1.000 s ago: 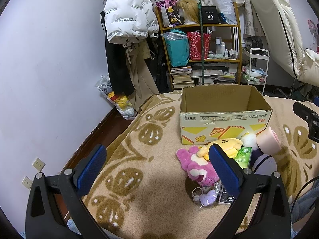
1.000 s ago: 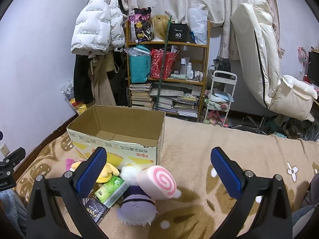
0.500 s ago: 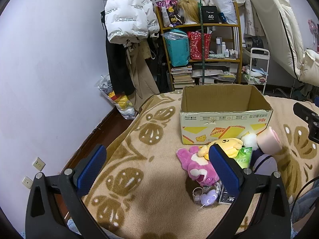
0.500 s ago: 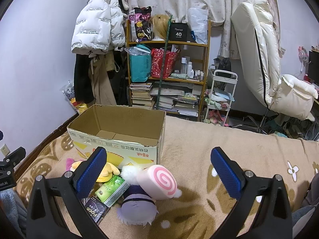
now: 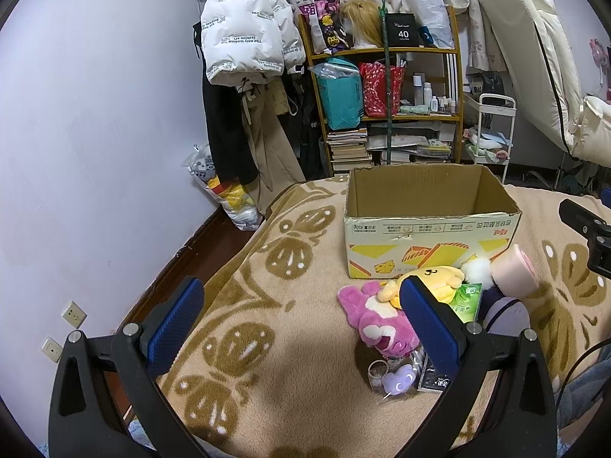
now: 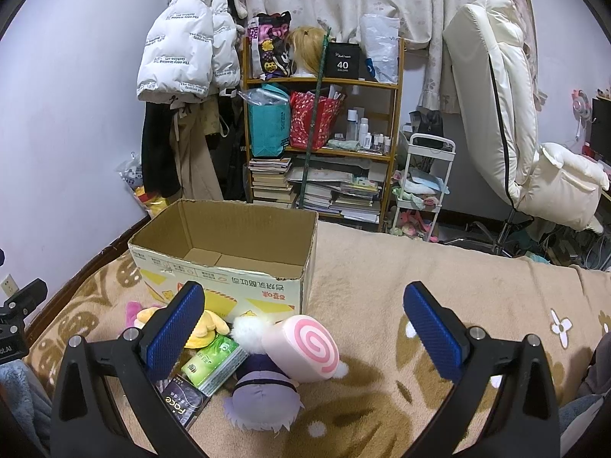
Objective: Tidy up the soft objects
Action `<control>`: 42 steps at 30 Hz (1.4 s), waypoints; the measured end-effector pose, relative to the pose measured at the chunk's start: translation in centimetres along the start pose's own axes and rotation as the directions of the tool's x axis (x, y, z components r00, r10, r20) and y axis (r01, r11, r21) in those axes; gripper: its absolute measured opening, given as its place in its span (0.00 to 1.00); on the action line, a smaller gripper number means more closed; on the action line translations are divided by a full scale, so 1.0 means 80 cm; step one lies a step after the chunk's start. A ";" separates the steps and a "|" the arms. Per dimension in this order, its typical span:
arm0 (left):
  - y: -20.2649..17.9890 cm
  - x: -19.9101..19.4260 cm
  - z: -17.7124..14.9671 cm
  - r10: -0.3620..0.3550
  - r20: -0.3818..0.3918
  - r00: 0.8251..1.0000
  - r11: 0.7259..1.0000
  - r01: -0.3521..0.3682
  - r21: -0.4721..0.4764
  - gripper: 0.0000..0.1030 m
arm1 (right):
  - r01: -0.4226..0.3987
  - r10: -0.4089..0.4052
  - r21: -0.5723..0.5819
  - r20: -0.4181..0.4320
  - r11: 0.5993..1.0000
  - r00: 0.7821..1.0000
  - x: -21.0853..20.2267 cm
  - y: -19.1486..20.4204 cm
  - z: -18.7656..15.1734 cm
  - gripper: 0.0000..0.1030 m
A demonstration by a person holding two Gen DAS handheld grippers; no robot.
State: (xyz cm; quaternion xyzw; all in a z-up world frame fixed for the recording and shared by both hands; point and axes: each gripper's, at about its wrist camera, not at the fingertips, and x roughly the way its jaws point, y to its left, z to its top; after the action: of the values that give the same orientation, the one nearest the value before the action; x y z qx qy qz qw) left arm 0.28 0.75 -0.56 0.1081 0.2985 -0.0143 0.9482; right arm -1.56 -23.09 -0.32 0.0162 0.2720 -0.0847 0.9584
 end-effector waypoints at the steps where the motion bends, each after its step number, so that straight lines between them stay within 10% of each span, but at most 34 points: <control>1: 0.000 -0.001 0.000 0.002 0.001 1.000 1.000 -0.002 0.000 0.98 | 0.000 0.000 0.000 -0.001 1.000 1.000 0.000 0.000 0.000 1.00; 42: -0.016 0.023 0.006 -0.033 -0.074 0.997 0.999 0.035 0.029 0.98 | 0.004 -0.006 -0.038 -0.063 0.999 0.998 0.030 0.006 -0.025 1.00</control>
State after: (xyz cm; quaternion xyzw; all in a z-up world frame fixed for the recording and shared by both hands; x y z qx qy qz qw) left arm 1.91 -0.51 -1.47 0.1177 0.3346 -0.0310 0.9345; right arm -0.49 -22.84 -3.28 0.0000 0.3038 -0.0815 0.9492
